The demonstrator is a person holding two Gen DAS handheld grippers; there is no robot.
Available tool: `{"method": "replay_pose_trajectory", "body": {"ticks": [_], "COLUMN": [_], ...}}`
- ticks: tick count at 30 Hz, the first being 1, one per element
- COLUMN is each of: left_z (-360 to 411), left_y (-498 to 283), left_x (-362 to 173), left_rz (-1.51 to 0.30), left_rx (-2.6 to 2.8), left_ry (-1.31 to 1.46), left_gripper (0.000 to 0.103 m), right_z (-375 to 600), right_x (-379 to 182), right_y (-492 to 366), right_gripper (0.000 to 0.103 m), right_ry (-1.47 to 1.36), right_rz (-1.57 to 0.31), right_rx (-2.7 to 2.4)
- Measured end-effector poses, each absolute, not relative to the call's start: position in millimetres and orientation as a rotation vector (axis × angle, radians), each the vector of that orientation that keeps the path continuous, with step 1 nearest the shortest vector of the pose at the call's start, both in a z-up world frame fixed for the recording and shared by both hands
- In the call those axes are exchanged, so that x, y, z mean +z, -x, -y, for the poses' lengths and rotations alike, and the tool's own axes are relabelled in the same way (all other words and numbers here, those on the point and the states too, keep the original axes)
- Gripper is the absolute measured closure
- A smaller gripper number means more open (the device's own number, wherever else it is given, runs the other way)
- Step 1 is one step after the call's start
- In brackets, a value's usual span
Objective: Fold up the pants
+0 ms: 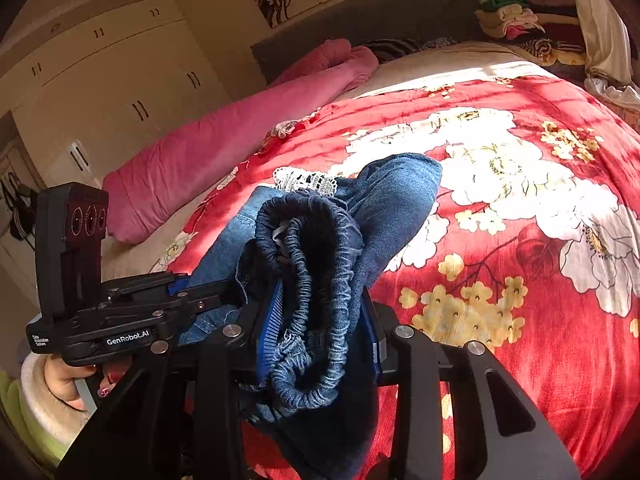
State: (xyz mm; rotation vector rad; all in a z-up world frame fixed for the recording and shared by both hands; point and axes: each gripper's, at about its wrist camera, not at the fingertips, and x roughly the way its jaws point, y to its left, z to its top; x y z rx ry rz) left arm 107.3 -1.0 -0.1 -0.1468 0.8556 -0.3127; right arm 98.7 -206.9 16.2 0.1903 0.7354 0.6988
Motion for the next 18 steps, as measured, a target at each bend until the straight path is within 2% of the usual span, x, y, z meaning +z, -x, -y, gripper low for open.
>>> {"method": "replay_pose_trajectory", "body": {"ticks": [9,18], "left_z": [6.2,8.2], "left_y": [-141.6,-178.0], "left_x": [24.9,23.5], "left_rz": [-0.802,-0.801], "left_rx": [-0.302,-0.266], "left_ry": [0.128,0.126], "left_gripper": [0.085,0.085], "right_z": [208.3,202.0], "right_x": [40.6,39.1], "right_y": [-132.4,-177.8], "right_gripper": [0.070,0.070], "right_ry": [-0.141,-0.106], "right_rz": [-0.682,-0.698], "right_rx": [0.688,0.678]}}
